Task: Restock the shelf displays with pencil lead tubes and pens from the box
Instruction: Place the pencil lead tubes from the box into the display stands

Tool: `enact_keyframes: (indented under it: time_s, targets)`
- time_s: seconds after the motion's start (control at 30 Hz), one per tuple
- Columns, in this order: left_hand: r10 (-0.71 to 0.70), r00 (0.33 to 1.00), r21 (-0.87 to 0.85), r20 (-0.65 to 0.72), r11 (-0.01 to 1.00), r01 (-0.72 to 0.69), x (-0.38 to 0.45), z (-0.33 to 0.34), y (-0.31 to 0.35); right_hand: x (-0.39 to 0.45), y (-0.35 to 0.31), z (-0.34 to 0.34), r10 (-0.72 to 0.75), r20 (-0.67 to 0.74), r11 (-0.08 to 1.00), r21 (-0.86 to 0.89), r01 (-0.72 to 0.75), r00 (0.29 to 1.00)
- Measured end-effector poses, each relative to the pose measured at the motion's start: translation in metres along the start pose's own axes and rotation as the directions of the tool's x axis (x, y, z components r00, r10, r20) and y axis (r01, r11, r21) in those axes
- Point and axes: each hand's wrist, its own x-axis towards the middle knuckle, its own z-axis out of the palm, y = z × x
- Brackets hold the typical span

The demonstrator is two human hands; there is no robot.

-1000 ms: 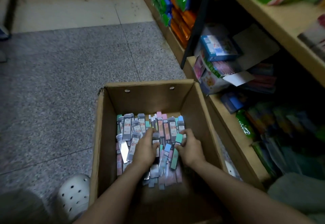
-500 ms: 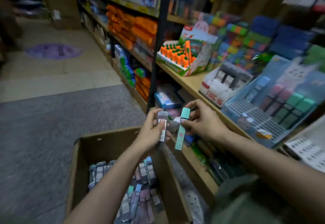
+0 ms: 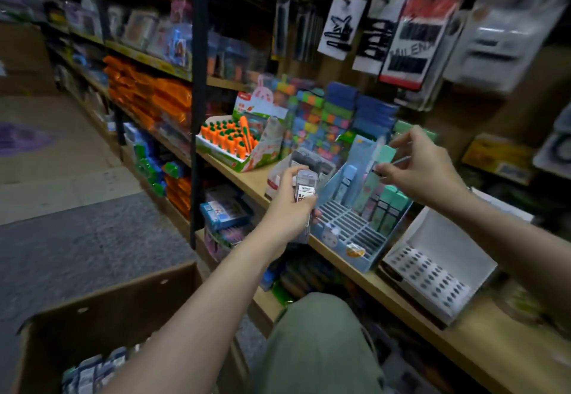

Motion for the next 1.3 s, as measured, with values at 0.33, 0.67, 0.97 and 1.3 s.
enact_keyframes:
  time_s: [0.33, 0.67, 0.97, 1.3]
  targets:
    - [-0.034, 0.999, -0.05, 0.025, 0.998, 0.035, 0.004, 0.012, -0.028, 0.0, 0.041, 0.01, -0.137, 0.084, 0.949, -0.274, 0.155, 0.987]
    - [-0.083, 0.996, -0.053, -0.022, 0.995, 0.081, 0.01, -0.005, -0.055, -0.003, 0.06, 0.033, -0.067, 0.09, 0.958, -0.274, 0.09, 0.994]
    - [-0.109, 0.987, -0.055, -0.12, 0.993, 0.103, 0.006, -0.01, -0.07, -0.018, 0.06, 0.046, -0.13, 0.024, 0.928, -0.35, 0.13, 0.991]
    - [-0.002, 0.998, -0.083, -0.069, 0.997, -0.004, 0.008, -0.008, -0.065, -0.02, 0.032, 0.046, -0.078, 0.109, 0.995, -0.052, 0.084, 0.991]
